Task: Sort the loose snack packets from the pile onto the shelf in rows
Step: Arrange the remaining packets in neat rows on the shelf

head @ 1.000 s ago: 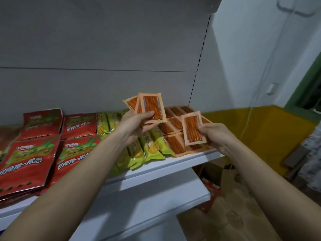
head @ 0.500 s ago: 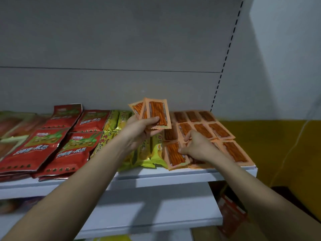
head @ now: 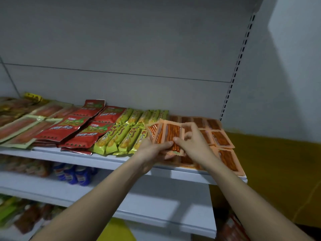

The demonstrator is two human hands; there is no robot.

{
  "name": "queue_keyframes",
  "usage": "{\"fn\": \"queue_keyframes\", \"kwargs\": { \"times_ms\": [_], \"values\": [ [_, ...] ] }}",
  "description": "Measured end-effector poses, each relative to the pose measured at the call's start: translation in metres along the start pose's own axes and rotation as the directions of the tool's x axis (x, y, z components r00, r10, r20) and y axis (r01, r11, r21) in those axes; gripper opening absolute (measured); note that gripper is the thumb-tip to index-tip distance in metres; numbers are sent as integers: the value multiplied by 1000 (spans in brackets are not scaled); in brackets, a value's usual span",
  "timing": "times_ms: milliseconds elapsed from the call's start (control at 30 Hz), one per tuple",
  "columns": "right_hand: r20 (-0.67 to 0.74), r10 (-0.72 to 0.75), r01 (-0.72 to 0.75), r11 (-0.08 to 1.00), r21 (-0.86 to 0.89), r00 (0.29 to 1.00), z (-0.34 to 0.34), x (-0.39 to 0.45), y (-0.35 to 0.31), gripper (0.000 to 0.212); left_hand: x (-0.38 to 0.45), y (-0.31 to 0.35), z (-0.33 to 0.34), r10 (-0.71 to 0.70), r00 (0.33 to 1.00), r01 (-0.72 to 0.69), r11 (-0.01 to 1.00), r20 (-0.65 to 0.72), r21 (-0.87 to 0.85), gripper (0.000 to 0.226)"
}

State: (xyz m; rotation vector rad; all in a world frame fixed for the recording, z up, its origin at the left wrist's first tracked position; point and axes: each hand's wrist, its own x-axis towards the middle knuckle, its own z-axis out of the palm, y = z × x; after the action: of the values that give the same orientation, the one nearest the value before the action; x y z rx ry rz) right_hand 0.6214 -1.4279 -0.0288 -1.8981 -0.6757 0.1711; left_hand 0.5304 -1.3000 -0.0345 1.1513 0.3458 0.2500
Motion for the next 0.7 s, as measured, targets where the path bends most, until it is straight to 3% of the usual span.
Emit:
{"fn": "queue_keyframes", "kwargs": {
  "times_ms": [167, 300, 400, 533, 633, 700],
  "values": [
    [-10, 10, -10, 1000, -18, 1000, -14, -6, 13, 36, -13, -12, 4, -10, 1000, 11, 998, 22, -66, 24],
    [-152, 21, -56, 972, -228, 988, -39, 0, 25, 30, -14, -7, -6, 66, 979, -60, 998, -192, 37, 16],
    [-108, 99, -131, 929, -346, 989, -44, 3, 30, 28, -12, 2, -11, 126, 952, -112, 992, -280, 63, 10],
    [-50, 206, -210, 904, -372, 977, -36, 8, 25, 24, -8, 9, -8, 132, 945, -124, 991, -301, 43, 9],
    [-19, 240, -218, 842, -493, 971, -30, 8, 23, 32, -5, 10, -5, 133, 943, -131, 991, -304, 27, 11],
    [-16, 197, -163, 762, -627, 980, -25, 6, 22, 51, -1, 11, -3, 139, 945, -142, 990, -297, 13, 14]
  ]
}}
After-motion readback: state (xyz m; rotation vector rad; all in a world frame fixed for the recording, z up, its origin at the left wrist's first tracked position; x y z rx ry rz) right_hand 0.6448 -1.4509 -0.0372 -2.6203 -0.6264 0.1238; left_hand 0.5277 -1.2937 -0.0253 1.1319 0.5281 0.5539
